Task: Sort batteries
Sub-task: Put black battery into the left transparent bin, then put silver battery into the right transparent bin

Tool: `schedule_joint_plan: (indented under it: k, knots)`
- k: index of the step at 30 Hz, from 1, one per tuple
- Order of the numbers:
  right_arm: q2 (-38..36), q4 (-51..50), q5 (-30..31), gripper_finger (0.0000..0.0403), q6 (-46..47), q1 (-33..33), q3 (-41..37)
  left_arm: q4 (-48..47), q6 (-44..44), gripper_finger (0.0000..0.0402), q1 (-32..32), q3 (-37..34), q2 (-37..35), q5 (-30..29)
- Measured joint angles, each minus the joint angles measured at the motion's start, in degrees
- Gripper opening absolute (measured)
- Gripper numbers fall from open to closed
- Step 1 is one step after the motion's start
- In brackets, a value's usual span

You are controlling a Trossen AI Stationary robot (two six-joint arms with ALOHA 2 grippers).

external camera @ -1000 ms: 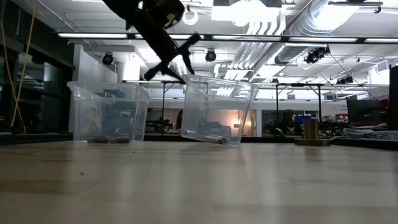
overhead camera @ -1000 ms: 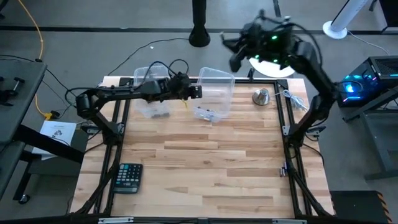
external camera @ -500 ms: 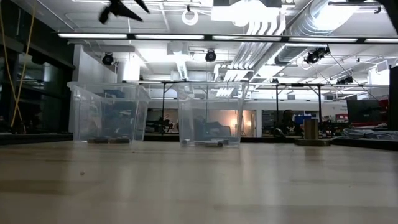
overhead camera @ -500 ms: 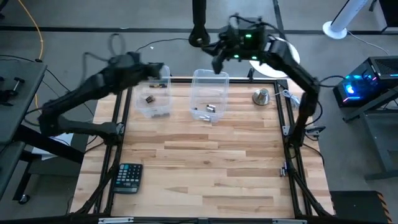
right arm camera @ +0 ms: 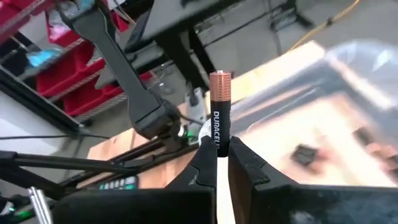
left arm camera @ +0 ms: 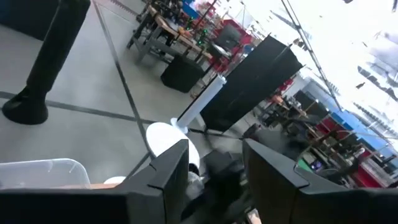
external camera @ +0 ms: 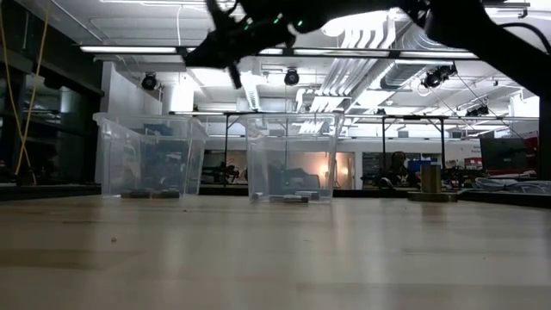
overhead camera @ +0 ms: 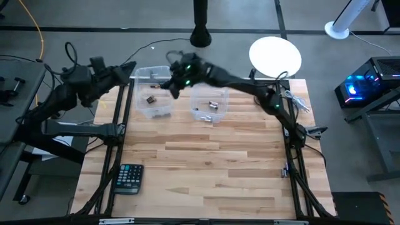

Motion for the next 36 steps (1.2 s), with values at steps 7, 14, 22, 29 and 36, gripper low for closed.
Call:
schedule_joint_plan:
  k: [7, 14, 22, 29, 36]
  knots:
    - [8.1, 5.4, 2.2, 0.0020, 6.1, 1.7, 0.0, -0.3, 0.0, 0.0145, -1.3, 0.0, 1.1, -0.1]
    - [8.7, 5.9, 7.2, 0.0111, 2.4, 2.0, 0.1, -0.4, 0.0, 0.0145, -2.1, -0.1, 1.6, -0.1]
    - [-0.5, -1.8, 5.3, 0.0203, -3.3, -1.1, 0.1, -0.5, 2.6, 0.0145, -2.1, -0.1, 1.5, 0.0]
    - [-16.0, -23.9, 10.9, 0.0200, -13.9, -3.3, 0.1, -1.5, 2.8, 0.0145, -2.0, -0.1, 2.4, 2.4]
    - [-27.2, -53.8, 24.2, 0.0199, -9.0, 4.4, 0.2, 2.3, 4.9, 0.0145, -2.1, -0.1, 6.5, 13.2]
